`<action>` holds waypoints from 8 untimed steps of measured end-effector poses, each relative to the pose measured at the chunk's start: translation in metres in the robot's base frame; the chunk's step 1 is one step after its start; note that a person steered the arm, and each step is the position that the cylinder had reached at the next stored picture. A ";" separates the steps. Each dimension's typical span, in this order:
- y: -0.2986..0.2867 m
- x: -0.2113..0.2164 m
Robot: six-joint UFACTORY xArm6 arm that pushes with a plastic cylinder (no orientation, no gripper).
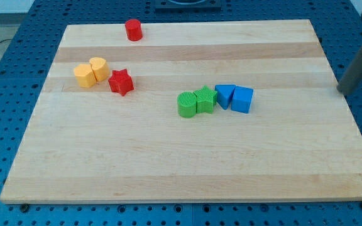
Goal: Move the arm to the left center
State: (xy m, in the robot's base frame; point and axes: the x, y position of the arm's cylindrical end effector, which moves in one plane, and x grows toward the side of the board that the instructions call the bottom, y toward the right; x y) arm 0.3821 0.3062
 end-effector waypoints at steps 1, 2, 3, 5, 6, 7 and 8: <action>-0.038 -0.059; -0.126 -0.088; -0.218 -0.091; -0.399 -0.097; -0.491 -0.097; -0.579 -0.097; -0.611 -0.081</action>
State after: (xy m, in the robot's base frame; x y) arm 0.3009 -0.3049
